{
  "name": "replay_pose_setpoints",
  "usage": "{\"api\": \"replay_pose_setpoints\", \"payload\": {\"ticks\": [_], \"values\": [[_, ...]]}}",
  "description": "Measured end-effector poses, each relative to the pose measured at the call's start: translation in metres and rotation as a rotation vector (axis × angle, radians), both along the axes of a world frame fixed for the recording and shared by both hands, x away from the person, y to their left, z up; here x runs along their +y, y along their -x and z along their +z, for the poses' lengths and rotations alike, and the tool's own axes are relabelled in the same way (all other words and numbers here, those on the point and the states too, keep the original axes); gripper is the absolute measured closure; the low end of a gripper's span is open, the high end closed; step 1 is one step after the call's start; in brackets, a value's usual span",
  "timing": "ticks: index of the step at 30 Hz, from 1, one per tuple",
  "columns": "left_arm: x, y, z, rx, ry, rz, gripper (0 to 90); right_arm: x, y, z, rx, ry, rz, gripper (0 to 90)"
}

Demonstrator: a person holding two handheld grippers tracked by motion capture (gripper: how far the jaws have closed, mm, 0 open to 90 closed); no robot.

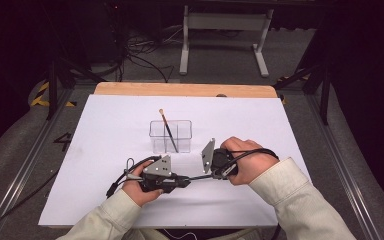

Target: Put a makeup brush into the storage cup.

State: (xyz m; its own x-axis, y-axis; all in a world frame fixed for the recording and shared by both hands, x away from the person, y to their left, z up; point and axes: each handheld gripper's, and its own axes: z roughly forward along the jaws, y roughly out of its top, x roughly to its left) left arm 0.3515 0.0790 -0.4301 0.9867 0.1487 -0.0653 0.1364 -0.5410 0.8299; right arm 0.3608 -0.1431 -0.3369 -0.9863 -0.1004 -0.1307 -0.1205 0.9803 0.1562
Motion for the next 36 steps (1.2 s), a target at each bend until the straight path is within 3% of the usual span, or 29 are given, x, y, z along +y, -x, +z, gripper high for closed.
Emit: {"api": "replay_pose_setpoints", "payload": {"ticks": [9,24,28,36], "values": [[-0.002,0.000,-0.002,-0.016,-0.036,-0.002,83.6,0.000,0.000,0.000,-0.003,-0.004,0.001,84.0],[-0.002,0.001,-0.003,-0.031,-0.052,-0.007,84.3,0.001,0.000,-0.001,-0.005,-0.006,0.001,83.8],[0.000,0.000,-0.002,-0.040,-0.042,0.010,84.5,-0.002,0.000,0.002,-0.022,-0.057,-0.027,77.1],[0.007,-0.004,-0.004,-0.024,-0.004,0.038,84.6,-0.010,0.005,0.014,-0.079,-0.240,-0.052,51.6]]}}
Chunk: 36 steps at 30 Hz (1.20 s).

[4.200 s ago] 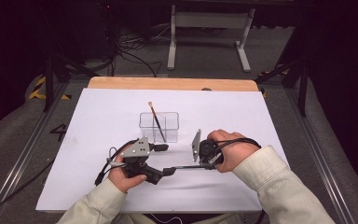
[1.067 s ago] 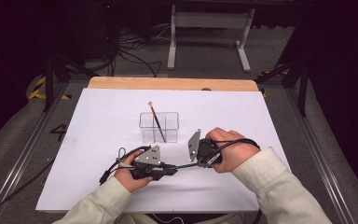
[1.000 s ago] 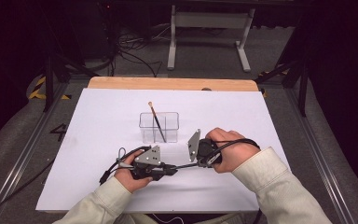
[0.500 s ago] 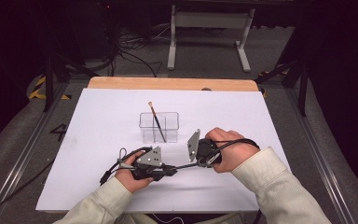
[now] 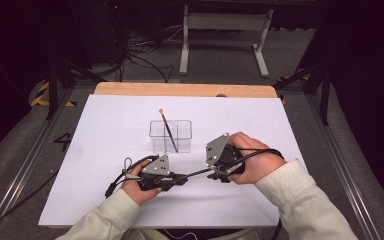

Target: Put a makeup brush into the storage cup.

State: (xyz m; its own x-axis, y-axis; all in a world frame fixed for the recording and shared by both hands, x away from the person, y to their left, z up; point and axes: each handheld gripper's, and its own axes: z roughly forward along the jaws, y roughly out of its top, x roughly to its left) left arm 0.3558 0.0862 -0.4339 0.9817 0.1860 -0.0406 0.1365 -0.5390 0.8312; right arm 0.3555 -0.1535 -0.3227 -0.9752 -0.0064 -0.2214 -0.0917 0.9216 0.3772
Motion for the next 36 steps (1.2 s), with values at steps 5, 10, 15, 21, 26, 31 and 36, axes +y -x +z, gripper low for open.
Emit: {"api": "replay_pose_setpoints", "payload": {"ticks": [5,10,15,21,26,31,36], "values": [[0.004,-0.002,-0.001,-0.004,0.026,0.000,84.6,-0.010,0.002,0.006,-0.033,-0.069,-0.026,43.9],[0.008,0.000,-0.001,-0.006,0.041,0.001,84.5,-0.022,0.003,0.011,-0.038,-0.158,-0.063,32.2],[0.013,0.000,-0.003,-0.002,0.051,0.008,84.6,-0.034,0.005,0.014,-0.032,-0.223,-0.094,29.8],[0.019,0.003,-0.001,-0.014,0.050,0.011,84.5,-0.047,0.007,0.012,-0.020,-0.291,-0.130,24.6],[0.023,0.005,-0.001,-0.011,0.064,0.009,84.5,-0.057,0.007,0.009,-0.018,-0.340,-0.155,23.6],[0.025,0.005,0.001,-0.012,0.082,0.010,84.5,-0.068,0.008,0.006,-0.011,-0.399,-0.171,23.6],[0.026,0.006,0.003,-0.018,0.099,0.003,84.6,-0.077,0.008,0.002,-0.011,-0.458,-0.190,23.6]]}}
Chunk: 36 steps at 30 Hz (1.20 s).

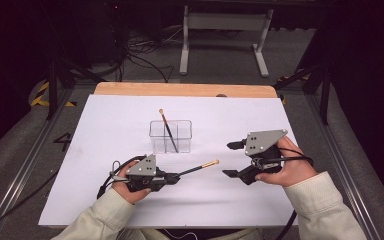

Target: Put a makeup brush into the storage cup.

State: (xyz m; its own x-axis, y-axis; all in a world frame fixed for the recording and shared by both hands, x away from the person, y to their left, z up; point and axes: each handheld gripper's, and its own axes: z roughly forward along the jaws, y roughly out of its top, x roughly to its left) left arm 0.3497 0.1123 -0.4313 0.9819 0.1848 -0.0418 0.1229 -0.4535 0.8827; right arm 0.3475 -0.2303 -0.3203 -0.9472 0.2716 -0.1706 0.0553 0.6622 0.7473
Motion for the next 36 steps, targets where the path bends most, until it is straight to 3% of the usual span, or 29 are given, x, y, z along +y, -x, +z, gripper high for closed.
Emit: {"api": "replay_pose_setpoints", "payload": {"ticks": [13,23,36], "values": [[0.005,0.001,0.004,0.000,0.070,-0.012,84.5,-0.016,0.002,-0.013,-0.022,-0.146,-0.040,23.9],[0.008,-0.001,0.005,-0.001,0.098,-0.006,84.5,-0.023,0.003,-0.026,-0.026,-0.217,-0.059,24.0],[0.007,-0.006,0.003,0.008,0.136,-0.012,84.5,-0.018,0.002,-0.040,-0.018,-0.288,-0.065,26.3]]}}
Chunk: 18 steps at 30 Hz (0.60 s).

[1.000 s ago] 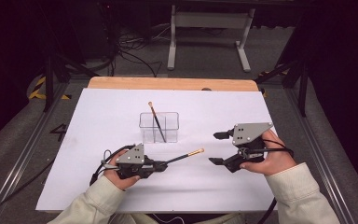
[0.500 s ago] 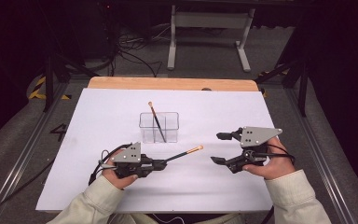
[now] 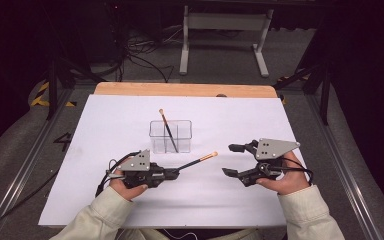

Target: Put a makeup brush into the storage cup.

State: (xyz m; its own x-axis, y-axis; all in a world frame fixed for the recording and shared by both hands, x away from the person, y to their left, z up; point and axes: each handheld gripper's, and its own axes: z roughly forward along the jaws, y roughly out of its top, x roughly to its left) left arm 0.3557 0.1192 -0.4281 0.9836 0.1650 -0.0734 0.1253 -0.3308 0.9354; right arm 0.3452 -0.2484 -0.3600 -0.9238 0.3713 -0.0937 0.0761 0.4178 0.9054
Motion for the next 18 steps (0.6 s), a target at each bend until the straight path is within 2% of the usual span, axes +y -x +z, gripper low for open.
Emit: {"api": "replay_pose_setpoints", "payload": {"ticks": [6,12,18], "values": [[-0.002,0.000,-0.001,-0.026,0.023,-0.012,84.5,0.004,-0.001,-0.009,0.008,-0.021,0.008,27.1],[-0.004,-0.001,-0.002,-0.020,0.055,-0.033,84.5,0.008,-0.001,-0.011,0.013,-0.066,0.032,28.4],[-0.010,0.000,-0.004,-0.023,0.057,-0.066,84.5,0.014,-0.002,-0.013,0.015,-0.091,0.052,29.6]]}}
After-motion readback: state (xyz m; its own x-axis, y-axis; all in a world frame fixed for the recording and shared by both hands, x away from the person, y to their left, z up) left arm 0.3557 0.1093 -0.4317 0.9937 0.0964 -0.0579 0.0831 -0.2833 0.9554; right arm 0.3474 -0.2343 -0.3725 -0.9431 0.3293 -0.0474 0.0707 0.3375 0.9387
